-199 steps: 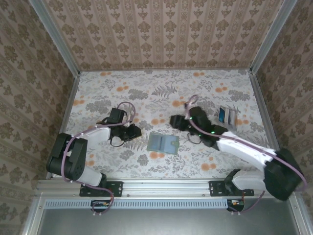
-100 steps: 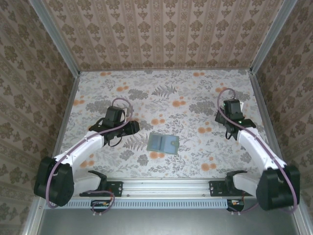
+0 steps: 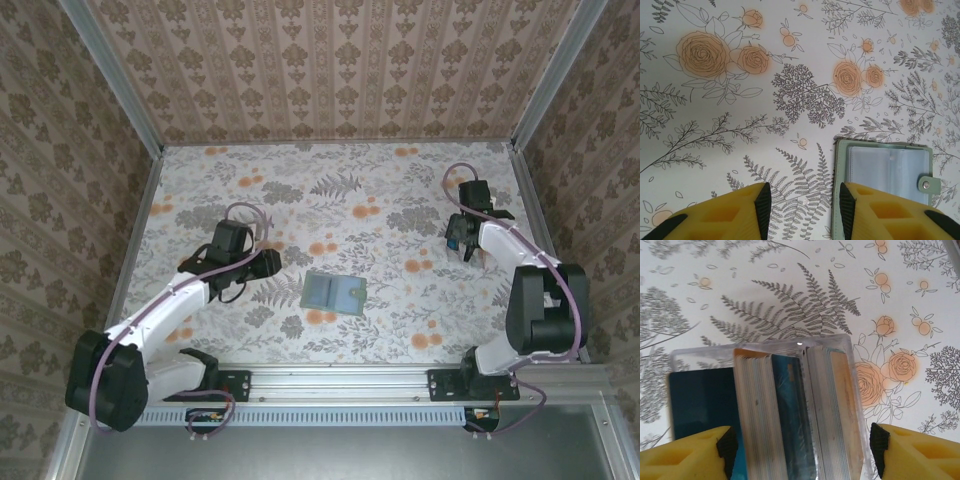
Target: Put the credit cards into the card holder
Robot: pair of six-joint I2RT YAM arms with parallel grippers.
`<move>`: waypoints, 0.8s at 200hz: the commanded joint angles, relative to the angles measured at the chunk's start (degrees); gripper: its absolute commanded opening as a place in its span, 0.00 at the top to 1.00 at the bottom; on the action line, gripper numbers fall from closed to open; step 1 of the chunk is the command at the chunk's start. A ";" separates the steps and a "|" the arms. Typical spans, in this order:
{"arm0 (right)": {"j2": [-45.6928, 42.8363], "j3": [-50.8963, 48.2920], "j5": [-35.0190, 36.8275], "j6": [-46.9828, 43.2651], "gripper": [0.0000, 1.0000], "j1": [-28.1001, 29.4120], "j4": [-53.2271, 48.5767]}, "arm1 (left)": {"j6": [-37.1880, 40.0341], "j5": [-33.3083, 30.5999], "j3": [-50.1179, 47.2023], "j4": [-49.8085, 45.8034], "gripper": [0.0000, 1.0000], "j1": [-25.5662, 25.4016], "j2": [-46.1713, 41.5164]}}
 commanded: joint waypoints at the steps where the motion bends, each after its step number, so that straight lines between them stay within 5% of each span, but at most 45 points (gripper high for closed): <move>1: 1.86 1.86 1.90 -1.29 0.28 -0.54 -2.41 | 1.49 -0.07 -0.33 -1.73 0.58 -0.05 -1.11; 130: -4.88 -0.72 4.56 -1.44 0.52 -0.55 -0.91 | 0.40 2.15 0.42 0.06 0.62 0.07 1.02; 160: -5.67 -1.36 -4.63 -2.83 0.45 -0.57 1.68 | 0.46 2.30 0.14 0.11 0.63 -0.09 1.09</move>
